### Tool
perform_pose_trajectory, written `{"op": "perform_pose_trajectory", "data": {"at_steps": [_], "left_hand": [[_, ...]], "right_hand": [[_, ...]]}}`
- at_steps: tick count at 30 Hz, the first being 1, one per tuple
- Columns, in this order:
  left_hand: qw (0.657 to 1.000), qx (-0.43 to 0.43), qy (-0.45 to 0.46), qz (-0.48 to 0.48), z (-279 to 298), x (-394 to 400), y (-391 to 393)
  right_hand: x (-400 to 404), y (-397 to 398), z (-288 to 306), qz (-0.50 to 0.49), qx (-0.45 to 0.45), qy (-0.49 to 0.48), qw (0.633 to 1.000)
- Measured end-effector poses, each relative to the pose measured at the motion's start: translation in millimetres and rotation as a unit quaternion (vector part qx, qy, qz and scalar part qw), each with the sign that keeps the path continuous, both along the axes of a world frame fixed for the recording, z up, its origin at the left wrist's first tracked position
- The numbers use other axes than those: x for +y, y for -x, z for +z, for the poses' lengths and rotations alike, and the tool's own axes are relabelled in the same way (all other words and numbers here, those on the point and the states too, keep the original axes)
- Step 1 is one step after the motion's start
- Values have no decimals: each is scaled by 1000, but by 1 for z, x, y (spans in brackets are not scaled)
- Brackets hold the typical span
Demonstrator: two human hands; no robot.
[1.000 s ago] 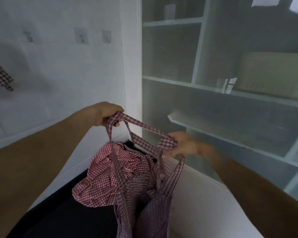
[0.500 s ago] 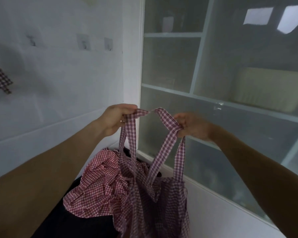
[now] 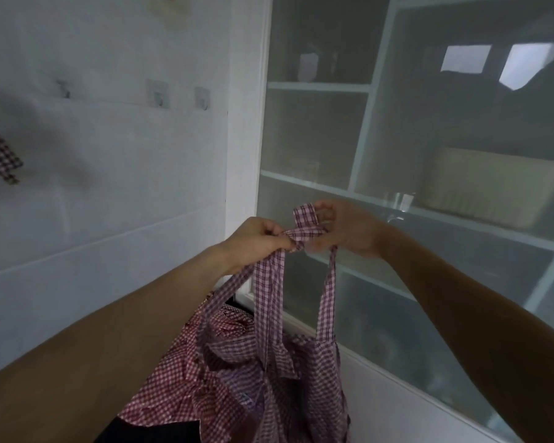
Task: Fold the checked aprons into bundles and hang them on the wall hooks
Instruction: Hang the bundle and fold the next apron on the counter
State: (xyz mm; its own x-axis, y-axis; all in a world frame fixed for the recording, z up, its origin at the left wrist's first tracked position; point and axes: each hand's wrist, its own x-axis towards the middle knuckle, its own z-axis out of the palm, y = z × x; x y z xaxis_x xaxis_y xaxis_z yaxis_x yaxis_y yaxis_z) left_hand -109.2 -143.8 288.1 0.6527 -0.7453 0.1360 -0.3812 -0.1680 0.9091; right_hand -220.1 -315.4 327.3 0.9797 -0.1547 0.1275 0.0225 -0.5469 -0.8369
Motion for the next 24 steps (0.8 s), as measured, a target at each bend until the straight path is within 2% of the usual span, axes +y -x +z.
{"op": "perform_pose_trajectory", "data": {"at_steps": [3, 5, 9, 11, 13, 14, 16, 18, 19, 21, 24], "left_hand": [[997, 71, 35, -8, 7, 5, -1], [993, 95, 63, -24, 11, 7, 0], [978, 129, 165, 23, 16, 8, -5], [974, 118, 181, 66, 18, 10, -9], [984, 66, 139, 92, 20, 16, -14], [991, 7, 85, 100, 19, 19, -18], [987, -115, -27, 113, 15, 25, -28], [977, -152, -62, 135, 11, 29, -37], [976, -142, -55, 152, 10, 30, -40], [981, -90, -10, 171, 12, 32, -38], [986, 12, 59, 153, 22, 27, -30]], "right_hand": [[2, 0, -1, -64, -19, 204, 977], [-1, -7, -10, -94, -44, 293, 950], [-6, -17, -28, -132, -118, 265, 948], [-11, -18, -29, -160, -89, 314, 932], [-18, -17, -25, -205, -63, 325, 921], [-20, -16, -23, -235, -78, 305, 920], [-21, -11, -19, -304, -187, 218, 908], [-21, -5, -11, -366, -304, 129, 870], [-20, -3, -7, -384, -316, 107, 861], [-15, -4, -8, -383, -256, 121, 879], [15, -15, -32, -271, -177, 235, 917]]}}
